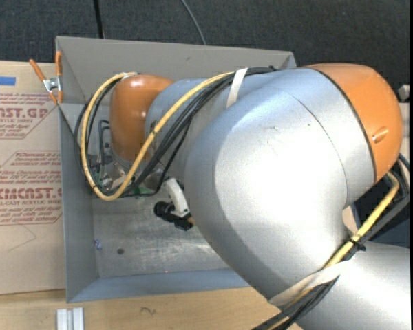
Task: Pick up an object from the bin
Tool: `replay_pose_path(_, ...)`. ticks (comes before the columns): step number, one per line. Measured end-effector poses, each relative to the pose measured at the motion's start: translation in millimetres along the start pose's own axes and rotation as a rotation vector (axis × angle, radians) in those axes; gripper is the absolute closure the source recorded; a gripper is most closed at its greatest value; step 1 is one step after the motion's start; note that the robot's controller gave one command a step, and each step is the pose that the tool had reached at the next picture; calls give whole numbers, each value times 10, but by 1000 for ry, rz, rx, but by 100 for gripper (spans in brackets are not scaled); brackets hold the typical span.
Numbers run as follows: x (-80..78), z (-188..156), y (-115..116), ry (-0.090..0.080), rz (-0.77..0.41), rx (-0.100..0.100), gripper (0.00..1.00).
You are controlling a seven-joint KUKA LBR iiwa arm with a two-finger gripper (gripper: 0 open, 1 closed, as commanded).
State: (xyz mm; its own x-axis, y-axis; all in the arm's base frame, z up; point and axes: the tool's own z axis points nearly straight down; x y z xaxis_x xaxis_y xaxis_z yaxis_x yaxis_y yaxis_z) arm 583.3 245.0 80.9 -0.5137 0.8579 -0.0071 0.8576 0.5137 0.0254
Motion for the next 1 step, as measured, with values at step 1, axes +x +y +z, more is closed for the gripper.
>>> replay_pose_path(1,-4,-685,38,6,-2,18,100)
